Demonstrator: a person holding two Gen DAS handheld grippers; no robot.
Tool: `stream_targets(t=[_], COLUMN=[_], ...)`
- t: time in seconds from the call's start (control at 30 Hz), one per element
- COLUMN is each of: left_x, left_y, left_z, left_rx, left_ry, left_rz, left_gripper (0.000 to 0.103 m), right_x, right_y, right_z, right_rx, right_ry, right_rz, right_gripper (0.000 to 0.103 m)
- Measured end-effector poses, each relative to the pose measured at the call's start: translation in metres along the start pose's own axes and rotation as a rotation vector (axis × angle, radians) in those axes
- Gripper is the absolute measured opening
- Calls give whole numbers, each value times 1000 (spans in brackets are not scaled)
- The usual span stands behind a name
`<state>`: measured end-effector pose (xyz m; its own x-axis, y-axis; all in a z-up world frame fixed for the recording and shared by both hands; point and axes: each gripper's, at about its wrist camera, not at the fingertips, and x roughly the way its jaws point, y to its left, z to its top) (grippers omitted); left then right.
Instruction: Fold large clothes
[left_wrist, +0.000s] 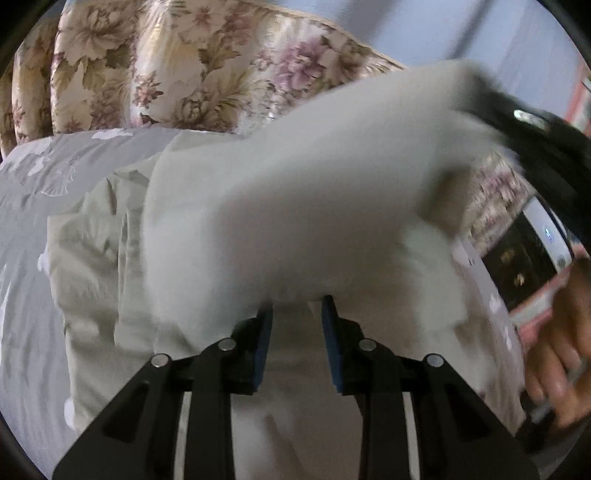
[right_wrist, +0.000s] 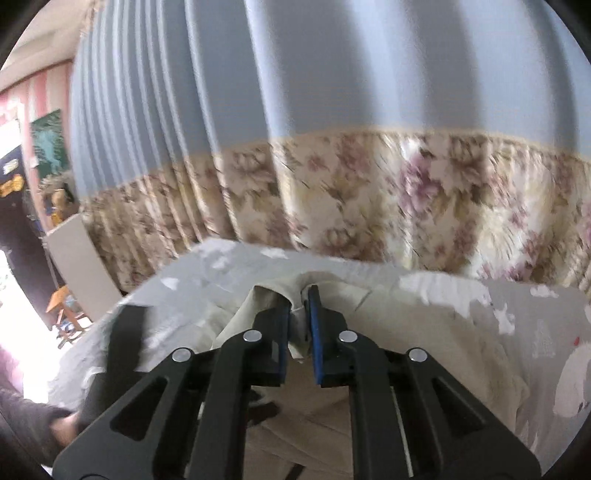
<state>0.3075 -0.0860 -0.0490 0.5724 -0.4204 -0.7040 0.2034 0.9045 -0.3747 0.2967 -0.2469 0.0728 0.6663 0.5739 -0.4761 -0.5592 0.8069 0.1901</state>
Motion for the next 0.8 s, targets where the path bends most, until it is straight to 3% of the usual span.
stream_targets(t=[0.1,0.23,0.43,0.47,0.53,0.57,0.6,0.7,0.8], left_x=[0,7,15,12,1,-9,-18,-49,-71], left_y=[15,33,67,71,77,83,88,104,102], left_z=[27,54,49,44,32,22,15,-3,-1], left_rx=[-66,-81,-128,-126,-115,-108,-113,-152,-161], left_ry=[-46,-71,-28,-21,-14,-4,-2,-19,-45], left_rz=[29,72,76,74,76,79,84,88,77], left_gripper=[28,28,28,28,33,34,36,38,46], right_x=[-6,5,40,44,43,36,27,-15,-47], right_y=[7,4,18,19,19,18,17,5,-30], right_z=[-1,-28,-91,-101,-113,-118,-119,-111,-92], right_rx=[-28,7,-8,-6,10,23,31,43,133], right_ry=[23,95,232,255,274,269,253,176,98], right_rz=[19,57,48,50,57,73,83,53,-134], right_gripper=[10,10,12,17,38,57,66,73,81])
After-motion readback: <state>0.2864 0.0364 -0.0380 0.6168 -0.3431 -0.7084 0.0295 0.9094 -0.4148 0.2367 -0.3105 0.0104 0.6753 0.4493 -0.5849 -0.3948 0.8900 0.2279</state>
